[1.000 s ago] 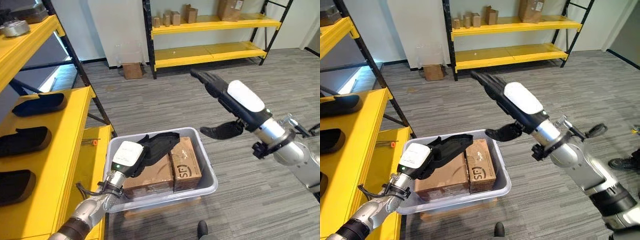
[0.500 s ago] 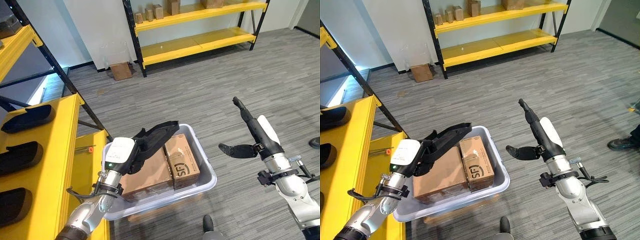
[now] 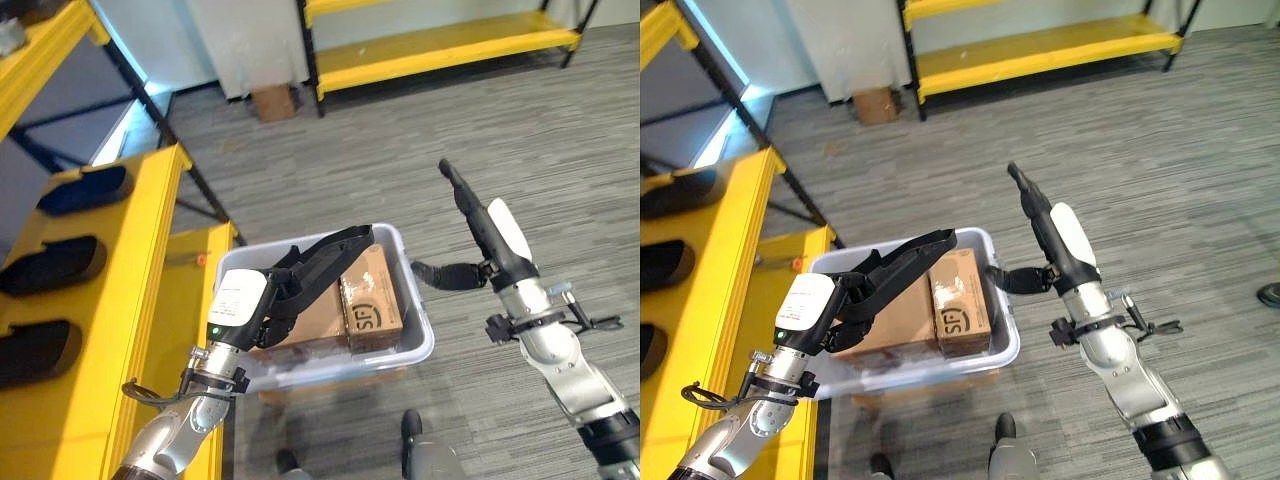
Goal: Move parts from the plastic box to the shelf.
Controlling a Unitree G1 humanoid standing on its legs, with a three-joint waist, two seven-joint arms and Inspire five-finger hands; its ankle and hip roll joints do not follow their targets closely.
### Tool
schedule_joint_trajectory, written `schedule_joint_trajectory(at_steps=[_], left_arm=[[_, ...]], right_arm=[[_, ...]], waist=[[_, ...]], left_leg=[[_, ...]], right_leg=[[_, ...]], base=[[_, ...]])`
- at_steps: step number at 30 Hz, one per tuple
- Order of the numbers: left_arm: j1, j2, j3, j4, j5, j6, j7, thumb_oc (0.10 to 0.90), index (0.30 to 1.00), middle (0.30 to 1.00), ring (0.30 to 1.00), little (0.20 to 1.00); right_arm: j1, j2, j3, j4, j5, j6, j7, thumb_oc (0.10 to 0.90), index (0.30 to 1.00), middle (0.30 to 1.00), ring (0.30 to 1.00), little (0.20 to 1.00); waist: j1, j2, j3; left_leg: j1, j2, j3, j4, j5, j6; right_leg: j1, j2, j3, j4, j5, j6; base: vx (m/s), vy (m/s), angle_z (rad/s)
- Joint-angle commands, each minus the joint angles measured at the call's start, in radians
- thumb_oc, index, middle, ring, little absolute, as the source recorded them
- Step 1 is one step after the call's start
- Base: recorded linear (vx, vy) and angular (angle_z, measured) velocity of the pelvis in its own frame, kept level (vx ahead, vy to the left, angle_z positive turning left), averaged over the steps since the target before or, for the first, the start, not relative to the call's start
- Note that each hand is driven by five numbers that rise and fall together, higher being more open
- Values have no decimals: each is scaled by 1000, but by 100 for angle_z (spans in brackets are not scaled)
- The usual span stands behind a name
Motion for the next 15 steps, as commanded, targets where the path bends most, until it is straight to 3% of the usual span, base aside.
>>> schedule_joint_trajectory(at_steps=[1,2,3,4,7,8,10,12,15], left_arm=[[-106,23,97,-143,-69,-61,78,400,300,300,300,300],[-108,24,95,-142,-69,-61,78,400,300,300,300,300],[-150,26,71,-142,-67,-59,77,400,300,300,300,300],[-171,27,57,-144,-67,-59,73,400,300,300,300,300],[-247,23,6,-145,-74,-68,62,400,300,300,300,300],[-252,22,1,-142,-74,-68,62,400,300,300,300,300],[-301,8,-37,-146,-76,-75,57,400,300,300,300,300],[-310,23,-41,-153,-69,-80,59,400,300,300,300,300],[-330,34,-58,-161,-52,-78,73,400,300,300,300,300]], right_arm=[[-49,-29,-18,-113,-46,-97,-70,900,1000,1000,1000,1000],[-46,-28,-20,-115,-46,-97,-70,900,1000,1000,1000,1000],[-9,-28,-46,-130,-50,-97,-78,900,1000,1000,1000,1000],[18,-23,-63,-133,-48,-97,-83,900,1000,1000,1000,1000],[107,-14,-140,-149,-48,-94,-99,900,1000,1000,1000,1000],[113,-14,-147,-152,-48,-94,-98,900,1000,1000,1000,1000],[175,8,-209,-163,-66,-92,-126,900,1000,1000,1000,1000],[203,10,-237,-181,-74,-98,-129,900,1000,1000,1000,1000],[238,38,-271,-183,-96,-97,-155,900,1000,1000,1000,1000]], waist=[[-44,-34,-77],[-44,-33,-77],[-73,-37,-88],[-92,-31,-95],[-139,-21,-93],[-139,-20,-92],[-172,-15,-84],[-178,-14,-92],[-155,-30,-98]], left_leg=[[38,35,72,304,-127,-54],[32,36,71,312,-130,-49],[74,45,142,401,-201,-46],[110,49,164,426,-231,-60],[174,70,218,464,-273,-68],[173,70,214,464,-275,-68],[187,51,249,377,-361,-54],[206,50,283,312,-372,-44],[215,-3,307,216,-413,-22]], right_leg=[[145,-50,-57,-95,-29,35],[145,-50,-60,-100,-23,35],[159,-59,-126,-106,-28,28],[167,-62,-149,-99,-42,33],[164,-99,-255,-60,-39,45],[165,-102,-260,-57,-41,47],[137,-163,-310,-17,3,83],[133,-183,-318,-19,17,98],[132,-248,-341,-42,88,141]], base=[[-93,-172,120],[-129,-287,137],[-25,-119,93],[-49,-127,111],[-60,35,154],[-110,157,124],[-80,154,99],[-24,186,101],[-57,256,47]])
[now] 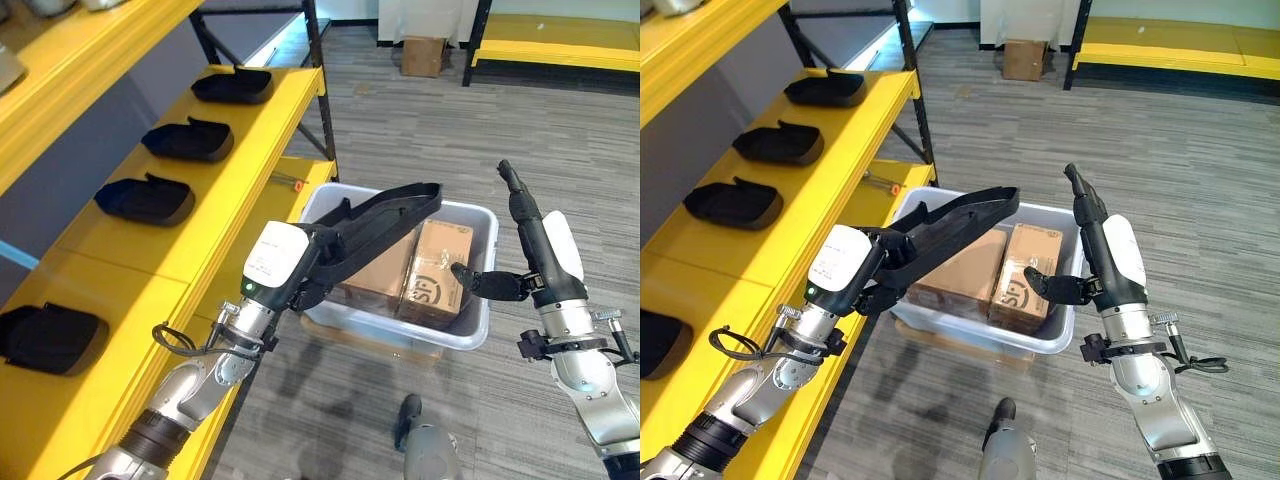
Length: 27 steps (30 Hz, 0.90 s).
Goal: Move parts from the plastic box to the shelf.
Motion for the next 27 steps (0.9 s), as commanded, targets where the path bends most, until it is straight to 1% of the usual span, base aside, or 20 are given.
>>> schedule_joint_trajectory(at_steps=[1,3,5,7,8,11,12,13,14,15,18,19,20,21,22,23,24,26,27], left_arm=[[-63,35,77,-129,-54,-27,92,400,300,300,300,300],[-73,42,75,-143,-57,-30,104,400,300,300,300,300],[-65,48,82,-151,-40,-28,129,400,300,300,300,300],[-58,50,83,-152,-29,-24,142,400,300,300,300,300],[-45,51,95,-158,-22,-20,150,400,300,300,300,300],[-18,60,116,-177,-11,-19,156,400,300,300,300,300],[0,62,132,-186,-8,-16,165,400,300,300,300,300],[18,65,142,-196,-3,-13,170,400,300,300,300,300],[30,68,150,-201,2,-11,174,400,300,300,300,300],[49,71,164,-204,1,-10,183,400,300,300,300,300],[62,80,175,-212,5,-8,188,400,300,300,300,300],[69,89,177,-212,8,-9,189,400,300,300,300,300],[74,95,180,-213,8,-7,192,400,300,300,300,300],[80,107,178,-215,16,-5,195,400,300,300,300,300],[80,109,177,-215,17,-5,196,400,300,300,300,300],[80,114,178,-214,21,0,201,400,300,300,300,300],[83,120,179,-211,25,3,203,400,300,300,300,300],[86,129,175,-198,38,14,209,400,300,300,300,300],[84,129,180,-193,42,23,209,400,300,300,300,300]], right_arm=[[-64,-12,-61,-107,-21,-96,-77,900,1000,1000,1000,1000],[-62,-12,-61,-101,-31,-90,-85,900,1000,1000,1000,1000],[-49,-4,-65,-96,-44,-87,-90,900,1000,1000,1000,1000],[-44,5,-60,-92,-44,-87,-90,900,1000,1000,1000,1000],[-39,11,-55,-86,-48,-85,-88,900,1000,1000,1000,1000],[-34,13,-47,-81,-50,-82,-79,900,1000,1000,1000,1000],[-34,17,-39,-71,-44,-79,-74,900,1000,1000,1000,1000],[-35,20,-31,-66,-45,-76,-74,900,1000,1000,1000,1000],[-38,23,-24,-62,-45,-76,-72,900,1000,1000,1000,1000],[-40,28,-13,-58,-38,-76,-66,900,1000,1000,1000,1000],[-45,28,0,-59,-36,-77,-57,900,1000,1000,1000,1000],[-47,32,9,-52,-34,-73,-52,900,1000,1000,1000,1000],[-47,36,11,-49,-32,-72,-50,900,1000,1000,1000,1000],[-51,41,21,-46,-34,-67,-47,900,1000,1000,1000,1000],[-53,44,22,-44,-35,-67,-48,900,1000,1000,1000,1000],[-54,49,29,-42,-35,-65,-47,900,1000,1000,1000,1000],[-54,55,31,-39,-36,-64,-48,900,1000,1000,1000,1000],[-60,66,51,-28,-46,-58,-47,900,1000,1000,1000,1000],[-65,69,59,-24,-52,-52,-40,900,1000,1000,1000,1000]], waist=[[0,-20,-110],[17,-33,-107],[35,-50,-110],[39,-60,-115],[56,-75,-124],[66,-90,-137],[81,-102,-148],[82,-110,-154],[85,-116,-160],[100,-126,-164],[105,-136,-166],[116,-148,-163],[118,-155,-163],[130,-164,-164],[127,-167,-164],[134,-167,-164],[133,-170,-165],[131,-174,-164],[129,-171,-164]], left_leg=[[40,56,9,16,69,-9],[27,38,2,14,67,-5],[30,17,0,-20,60,0],[36,0,-8,-45,64,6],[38,-14,-17,-68,69,8],[39,-31,-30,-96,75,12],[37,-42,-43,-109,75,15],[35,-51,-50,-116,74,19],[33,-57,-55,-118,71,23],[26,-69,-68,-110,59,30],[14,-77,-76,-96,48,37],[-4,-85,-89,-73,37,46],[-15,-89,-96,-62,28,51],[-28,-110,-111,-58,19,65],[-31,-114,-115,-57,18,69],[-37,-125,-125,-62,17,76],[-38,-137,-134,-71,15,86],[-26,-173,-151,-119,27,107],[-17,-185,-155,-146,29,120]], right_leg=[[42,-54,46,16,11,152],[49,-81,27,-6,50,170],[70,-102,-3,-35,78,186],[82,-105,-9,-52,92,192],[98,-108,-25,-72,107,201],[117,-114,-43,-98,127,213],[130,-119,-53,-117,143,223],[140,-122,-62,-130,156,230],[148,-125,-68,-140,164,235],[156,-129,-69,-154,178,240],[163,-138,-74,-164,196,245],[171,-146,-75,-169,213,249],[176,-151,-78,-178,225,252],[190,-169,-84,-193,264,257],[193,-172,-88,-199,271,257],[196,-178,-88,-201,281,257],[198,-185,-86,-202,288,257],[194,-206,-79,-197,309,257],[177,-221,-66,-168,308,257]], base=[[-22,110,33],[-10,132,26],[-6,151,29],[13,108,39],[30,108,43],[26,66,27],[41,91,27],[45,103,36],[54,114,38],[39,90,31],[19,84,21],[7,103,26],[30,217,28],[17,182,33],[30,204,37],[19,140,49],[37,244,47],[29,269,44],[57,277,35]])
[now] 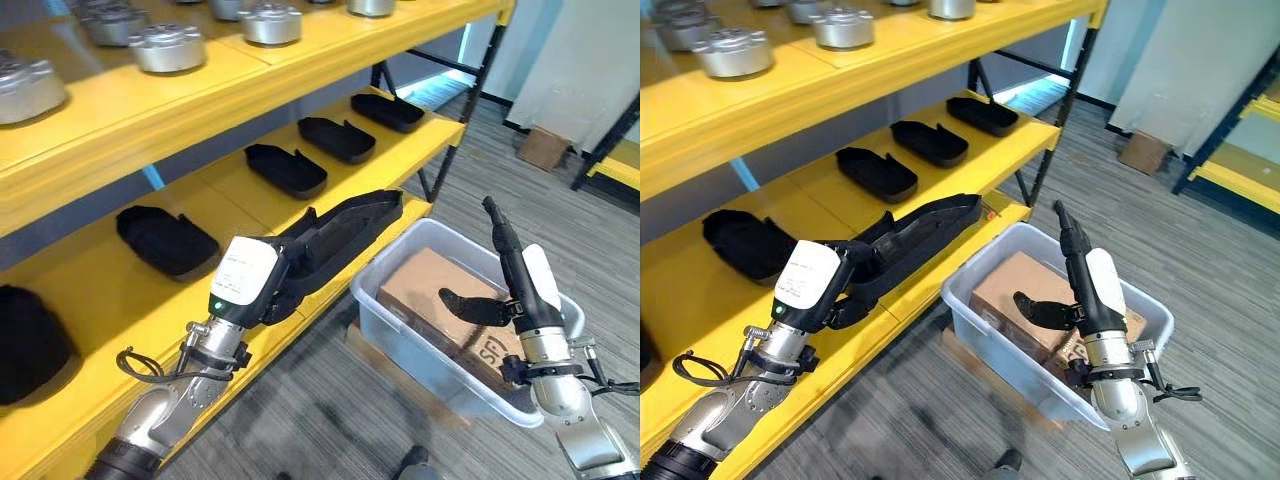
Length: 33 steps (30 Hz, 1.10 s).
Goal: Move parts from the plastic box to the shelf.
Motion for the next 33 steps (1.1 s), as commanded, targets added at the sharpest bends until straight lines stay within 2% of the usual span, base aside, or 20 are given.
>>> schedule_joint_trajectory(at_steps=[1,2,3,4,5,7,8,9,10,11,12,14,24,26,28,29,30,31,32,33], left_arm=[[-81,42,90,-147,4,-7,118,400,300,300,300,300],[-82,42,86,-144,4,-5,112,400,300,300,300,300],[-81,41,87,-128,4,-4,108,400,300,300,300,300],[-85,36,84,-115,-2,-8,105,400,300,300,300,300],[-92,23,77,-98,-14,-15,94,400,300,300,300,300],[-100,-2,70,-82,-35,-19,69,400,300,300,300,300],[-101,-3,69,-81,-36,-19,68,400,300,300,300,300],[-125,-34,52,-58,-50,-13,50,400,300,300,300,300],[-141,-47,41,-47,-53,-10,42,400,300,300,300,300],[-144,-48,39,-45,-53,-10,42,400,300,300,300,300],[-164,-62,27,-41,-51,-12,25,400,300,300,300,300],[-165,-71,32,-41,-47,-17,15,400,300,300,300,300],[-93,-91,70,-52,-82,-20,-12,400,300,300,300,300],[-92,-90,72,-65,-85,-22,-14,400,300,300,300,300],[-126,-86,50,-68,-89,-27,-15,400,300,300,300,300],[-147,-82,39,-69,-92,-30,-15,400,300,300,300,300],[-171,-71,37,-92,-98,-36,-15,400,300,300,300,300],[-172,-70,39,-93,-99,-36,-16,400,300,300,300,300],[-177,-65,45,-105,-106,-37,-9,400,300,300,300,300],[-183,-64,48,-110,-113,-40,-3,400,300,300,300,300]], right_arm=[[-126,-17,-1,-28,-3,-52,-17,900,1000,1000,1000,1000],[-130,-14,6,-19,-9,-44,-16,900,1000,1000,1000,1000],[-132,-10,9,-9,-10,-41,-12,900,1000,1000,1000,1000],[-127,-10,10,-3,-3,-42,-3,900,1000,1000,1000,1000],[-115,-7,4,4,11,-46,5,900,1000,1000,1000,1000],[-82,-6,-16,-2,19,-55,16,900,1000,1000,1000,1000],[-80,-7,-18,-4,20,-55,17,900,1000,1000,1000,1000],[-47,-4,-44,-15,26,-62,23,900,1000,1000,1000,1000],[-34,-5,-54,-16,22,-62,24,900,1000,1000,1000,1000],[-33,-5,-57,-17,22,-62,24,900,1000,1000,1000,1000],[-13,-4,-79,-20,27,-63,29,900,1000,1000,1000,1000],[-7,-1,-85,-19,27,-62,32,900,1000,1000,1000,1000],[-13,5,-78,-15,40,-66,36,900,1000,1000,1000,1000],[-24,-3,-74,-27,51,-71,34,900,1000,1000,1000,1000],[-43,-25,-77,-35,59,-79,23,900,1000,1000,1000,1000],[-54,-36,-78,-37,61,-79,20,900,1000,1000,1000,1000],[-76,-51,-85,-43,59,-77,10,900,1000,1000,1000,1000],[-80,-51,-84,-43,59,-76,10,900,1000,1000,1000,1000],[-92,-52,-85,-46,57,-76,1,900,1000,1000,1000,1000],[-93,-51,-88,-54,56,-78,-8,900,1000,1000,1000,1000]], waist=[[-7,12,-29],[-27,15,-22],[-49,15,-17],[-70,13,-10],[-80,15,-13],[-94,15,-20],[-93,16,-22],[-107,16,-33],[-114,16,-39],[-114,16,-39],[-117,9,-55],[-109,4,-75],[-73,5,-107],[-63,10,-82],[-60,6,-31],[-66,3,-12],[-78,4,10],[-81,7,9],[-87,13,12],[-101,19,10]], left_leg=[[136,-35,74,-198,21,42],[150,-39,54,-223,27,47],[168,-44,41,-254,35,53],[171,-53,41,-270,62,65],[168,-52,29,-276,70,68],[160,-66,-3,-279,75,80],[156,-64,-2,-279,80,78],[141,-79,-26,-279,86,83],[139,-88,-36,-279,82,83],[135,-88,-36,-279,88,83],[120,-98,-52,-279,99,75],[109,-95,-52,-279,102,66],[121,-64,-23,-277,120,35],[98,-57,-36,-226,124,23],[12,-56,-61,-84,100,3],[-20,-46,-56,-18,83,-7],[-28,4,-58,68,56,-17],[-39,8,-61,81,50,-18],[-24,45,-71,102,45,-21],[2,107,-64,103,62,-25]], right_leg=[[5,-75,119,-8,156,156],[-20,-55,204,19,146,156],[-54,-9,313,39,102,152],[-102,62,421,67,61,124],[-132,160,514,88,-10,101],[-155,281,569,121,-77,69],[-159,282,567,120,-75,64],[-162,357,571,110,-113,42],[-155,383,572,93,-130,35],[-156,383,569,88,-123,32],[-106,402,580,4,-126,25],[-73,403,593,-52,-119,27],[8,405,581,-159,-105,18],[11,404,574,-153,-115,7],[-7,384,556,-128,-117,-9],[-25,369,540,-109,-115,-14],[-69,340,517,-65,-111,-23],[-78,341,515,-57,-115,-23],[-101,331,515,-29,-122,-25],[-126,319,513,4,-136,-28]], base=[[80,287,29],[88,280,44],[17,256,62],[16,236,43],[16,195,19],[62,127,6],[26,70,21],[22,48,30],[18,51,38],[10,0,71],[-27,-38,73],[6,-46,51],[0,-95,-1],[-97,-156,4],[-246,-103,15],[-358,-40,47],[-256,-10,78],[-190,47,120],[-83,63,109],[-166,228,65]])
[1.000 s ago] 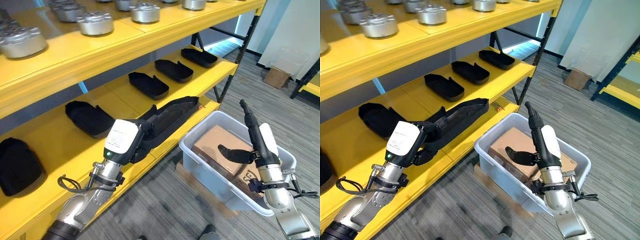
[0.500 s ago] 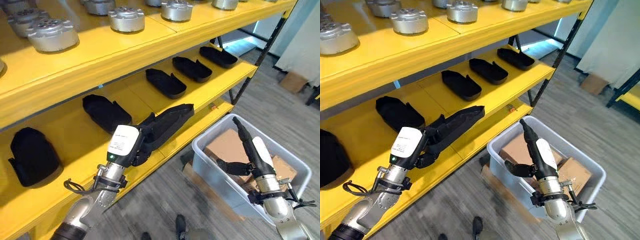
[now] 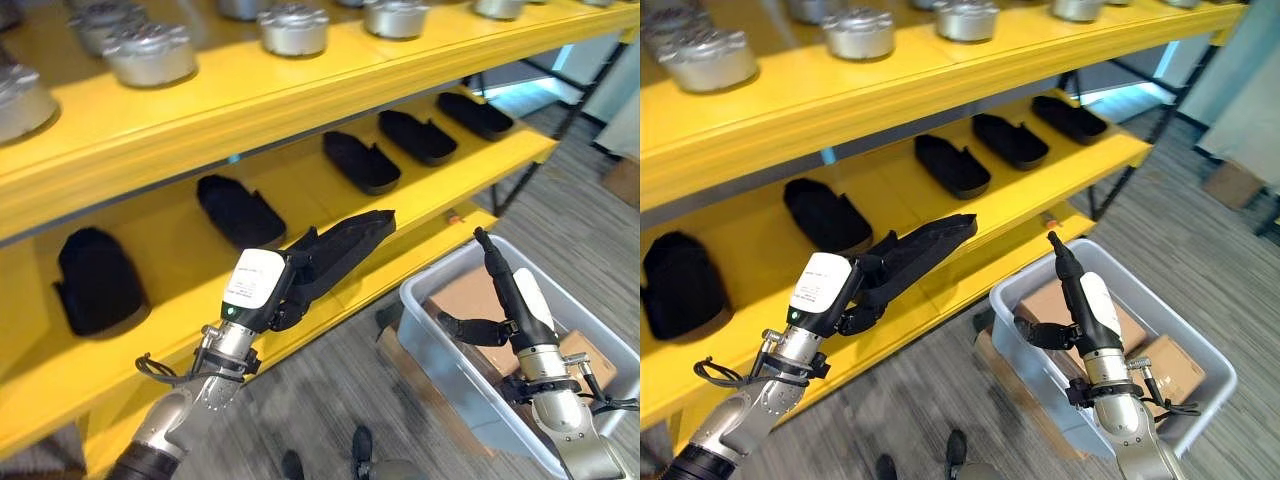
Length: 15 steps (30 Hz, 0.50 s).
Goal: Move parts from the plastic box to the shelf.
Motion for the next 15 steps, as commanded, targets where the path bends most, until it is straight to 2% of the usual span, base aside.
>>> schedule_joint_trajectory(at_steps=[1,2,3,4,5,6,7,9,10,11,15], left_arm=[[-128,-18,62,-133,-76,-75,102,400,300,300,300,300],[-142,-22,59,-135,-85,-76,109,400,300,300,300,300],[-167,-31,48,-135,-100,-78,117,400,300,300,300,300],[-177,-39,40,-132,-109,-79,113,400,300,300,300,300],[-190,-41,28,-130,-131,-78,126,400,300,300,300,300],[-199,-44,17,-125,-132,-78,136,400,300,300,300,300],[-211,-48,5,-117,-131,-77,143,400,300,300,300,300],[-222,-44,-2,-112,-133,-78,141,400,300,300,300,300],[-233,-32,-16,-110,-132,-85,133,400,300,300,300,300],[-234,-31,-17,-110,-132,-85,134,400,300,300,300,300],[-214,0,-4,-120,-120,-83,134,400,300,300,300,300]], right_arm=[[-81,-28,-72,-88,34,-89,-94,900,1000,1000,1000,1000],[-73,-27,-74,-85,31,-89,-107,900,1000,1000,1000,1000],[-62,-34,-80,-91,23,-94,-125,900,1000,1000,1000,1000],[-51,-36,-90,-95,27,-94,-132,900,1000,1000,1000,1000],[-48,-40,-93,-96,26,-97,-163,900,1000,1000,1000,1000],[-55,-38,-88,-101,32,-104,-168,900,1000,1000,1000,1000],[-74,-40,-78,-94,32,-100,-176,900,1000,1000,1000,1000],[-78,-36,-84,-95,28,-101,-188,900,1000,1000,1000,1000],[-73,-30,-90,-99,27,-100,-191,900,1000,1000,1000,1000],[-72,-29,-91,-100,27,-99,-191,900,1000,1000,1000,1000],[-43,-3,-102,-89,29,-92,-183,900,1000,1000,1000,1000]], waist=[[-51,73,-50],[-69,95,-52],[-84,118,-51],[-86,134,-54],[-75,148,-45],[-69,149,-41],[-62,155,-36],[-73,159,-35],[-62,152,-24],[-61,151,-23],[-49,129,-17]], left_leg=[[152,242,103,35,-24,28],[193,302,130,-12,34,3],[215,382,165,-106,156,-42],[226,409,176,-161,241,-59],[237,453,156,-193,348,-94],[240,429,114,-204,344,-101],[222,413,83,-200,318,-105],[213,414,135,-187,238,-110],[188,406,160,-145,179,-102],[187,407,160,-139,174,-102],[193,359,175,-144,62,-94]], right_leg=[[-65,-19,31,183,-79,129],[-99,-44,28,225,-99,146],[-156,-78,4,311,-122,167],[-202,-101,-13,381,-138,164],[-257,-146,-15,456,-139,170],[-306,-161,0,520,-167,178],[-335,-163,18,549,-165,184],[-348,-192,31,586,-176,199],[-335,-204,28,576,-162,198],[-333,-204,29,575,-160,198],[-228,-233,11,424,-69,244]], base=[[-153,371,23],[-191,476,58],[-159,356,96],[-220,398,103],[-145,290,78],[-90,301,68],[6,129,37],[70,154,7],[77,127,9],[62,138,10],[117,234,16]])
